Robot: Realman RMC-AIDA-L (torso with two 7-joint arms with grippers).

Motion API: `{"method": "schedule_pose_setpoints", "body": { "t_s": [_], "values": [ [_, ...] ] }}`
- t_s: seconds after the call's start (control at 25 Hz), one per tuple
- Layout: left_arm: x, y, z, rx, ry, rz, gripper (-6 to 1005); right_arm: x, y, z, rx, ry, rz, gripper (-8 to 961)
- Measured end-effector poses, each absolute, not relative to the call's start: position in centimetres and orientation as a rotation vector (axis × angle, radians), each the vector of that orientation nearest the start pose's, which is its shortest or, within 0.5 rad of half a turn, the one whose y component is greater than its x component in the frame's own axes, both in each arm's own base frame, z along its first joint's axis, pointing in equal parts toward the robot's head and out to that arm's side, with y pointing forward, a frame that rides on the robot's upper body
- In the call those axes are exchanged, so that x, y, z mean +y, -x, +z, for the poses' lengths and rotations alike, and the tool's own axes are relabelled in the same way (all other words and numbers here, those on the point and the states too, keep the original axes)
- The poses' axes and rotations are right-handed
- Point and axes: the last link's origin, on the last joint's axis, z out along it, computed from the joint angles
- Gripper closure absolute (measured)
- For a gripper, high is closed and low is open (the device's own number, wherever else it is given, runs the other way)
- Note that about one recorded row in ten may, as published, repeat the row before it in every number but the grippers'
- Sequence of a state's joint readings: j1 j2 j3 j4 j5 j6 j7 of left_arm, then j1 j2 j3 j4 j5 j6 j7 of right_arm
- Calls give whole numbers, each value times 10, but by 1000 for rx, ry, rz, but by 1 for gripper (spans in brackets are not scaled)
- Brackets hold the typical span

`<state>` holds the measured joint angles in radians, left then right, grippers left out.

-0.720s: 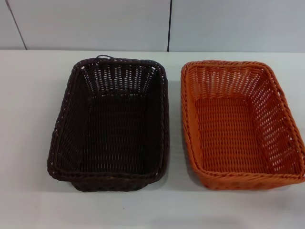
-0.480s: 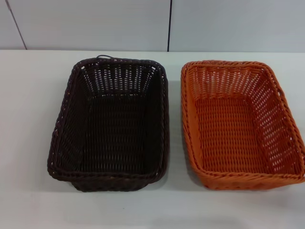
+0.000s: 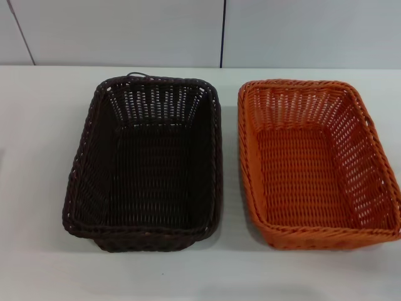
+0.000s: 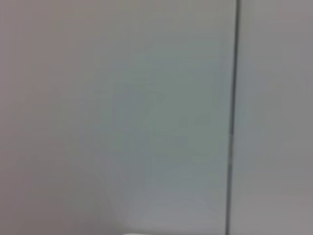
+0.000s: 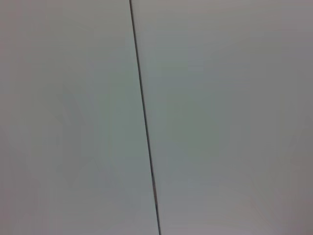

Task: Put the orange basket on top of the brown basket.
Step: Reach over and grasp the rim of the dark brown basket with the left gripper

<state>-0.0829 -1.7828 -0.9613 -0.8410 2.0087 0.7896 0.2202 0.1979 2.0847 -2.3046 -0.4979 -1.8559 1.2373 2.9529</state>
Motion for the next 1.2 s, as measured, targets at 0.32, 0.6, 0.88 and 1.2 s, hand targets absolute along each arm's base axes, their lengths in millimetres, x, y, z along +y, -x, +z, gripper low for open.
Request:
{"method": "schedule_pose_setpoints", "body": {
  "t_s": [0.32,0.6,0.88,1.2],
  "values": [
    [322,313,121,-879,1558,-370,239,282,-353,1,693,1155,615,232],
    [308,261,110,-993,1877,-245,254,288,-353,-3,716,1185,600,232],
    [313,234,78,-988,2023,-224,268,290,-352,-5,724,1199,596,232],
    [323,234,59,-1018,2069,-210,284,290,-353,-5,722,1203,592,231]
  ]
}}
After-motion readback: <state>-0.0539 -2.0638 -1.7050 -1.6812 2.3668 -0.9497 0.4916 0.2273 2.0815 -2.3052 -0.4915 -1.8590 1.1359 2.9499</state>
